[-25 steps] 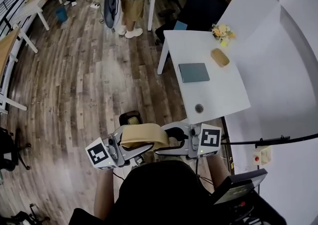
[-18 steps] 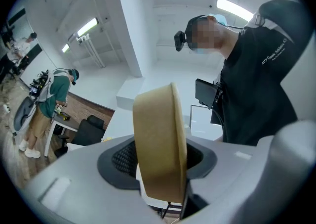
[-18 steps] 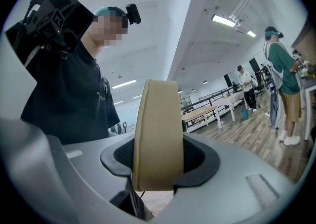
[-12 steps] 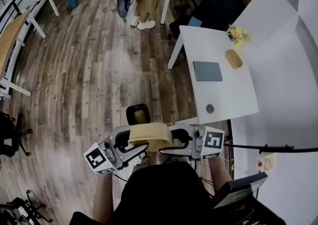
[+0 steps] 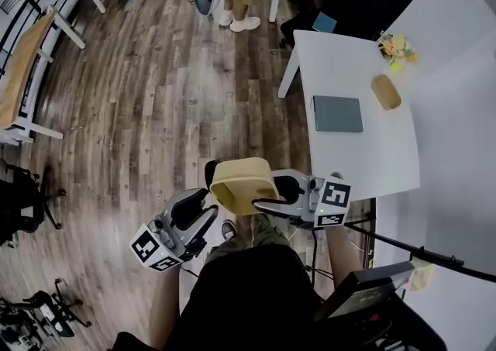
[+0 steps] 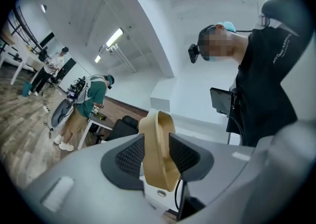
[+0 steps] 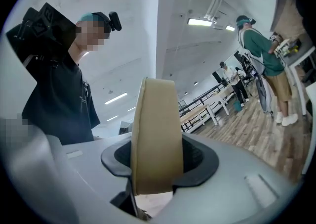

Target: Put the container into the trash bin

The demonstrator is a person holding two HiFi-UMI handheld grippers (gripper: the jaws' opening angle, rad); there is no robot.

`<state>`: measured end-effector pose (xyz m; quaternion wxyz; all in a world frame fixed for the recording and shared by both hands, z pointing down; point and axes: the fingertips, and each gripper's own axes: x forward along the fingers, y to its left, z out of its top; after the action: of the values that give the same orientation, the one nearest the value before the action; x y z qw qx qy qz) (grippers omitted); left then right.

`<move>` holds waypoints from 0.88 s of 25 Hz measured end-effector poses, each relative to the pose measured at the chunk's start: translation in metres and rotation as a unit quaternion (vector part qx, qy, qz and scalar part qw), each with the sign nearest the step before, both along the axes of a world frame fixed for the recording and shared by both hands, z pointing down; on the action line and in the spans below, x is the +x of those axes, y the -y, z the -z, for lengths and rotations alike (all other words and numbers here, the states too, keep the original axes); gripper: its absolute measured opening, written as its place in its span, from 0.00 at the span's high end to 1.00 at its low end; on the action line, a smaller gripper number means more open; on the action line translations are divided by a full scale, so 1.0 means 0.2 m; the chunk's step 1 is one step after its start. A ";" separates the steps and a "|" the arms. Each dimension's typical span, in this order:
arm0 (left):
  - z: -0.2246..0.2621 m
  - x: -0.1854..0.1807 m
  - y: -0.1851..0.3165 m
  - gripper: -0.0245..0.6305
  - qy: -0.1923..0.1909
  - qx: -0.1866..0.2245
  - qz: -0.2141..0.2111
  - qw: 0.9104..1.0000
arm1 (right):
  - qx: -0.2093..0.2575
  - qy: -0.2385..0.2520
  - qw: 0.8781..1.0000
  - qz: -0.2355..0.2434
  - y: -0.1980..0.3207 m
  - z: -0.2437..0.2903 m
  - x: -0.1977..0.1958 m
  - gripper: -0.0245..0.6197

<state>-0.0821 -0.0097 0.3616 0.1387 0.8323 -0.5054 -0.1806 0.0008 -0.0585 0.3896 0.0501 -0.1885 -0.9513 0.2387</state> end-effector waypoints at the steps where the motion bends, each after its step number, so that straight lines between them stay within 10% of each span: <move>1: -0.01 0.00 0.05 0.77 0.004 -0.005 0.012 1.000 | -0.008 0.000 1.000 0.002 0.04 -0.02 0.00 0.65; 9: -0.07 0.03 0.26 0.77 0.020 -0.016 0.064 0.998 | -0.051 0.003 0.999 0.015 0.18 -0.17 -0.04 0.65; 17: -0.19 0.00 0.34 0.78 0.031 -0.017 0.036 0.999 | -0.068 -0.027 0.996 -0.042 0.24 -0.26 -0.13 0.65; 22: -0.41 -0.08 0.22 0.79 0.103 -0.079 0.000 0.992 | -0.096 -0.060 0.990 -0.088 0.23 -0.38 -0.22 0.66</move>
<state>-0.0990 -0.0543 0.4435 0.1510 0.8329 -0.5297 -0.0533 -0.0427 -0.1052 0.4651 0.0679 -0.0930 -0.9322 0.3432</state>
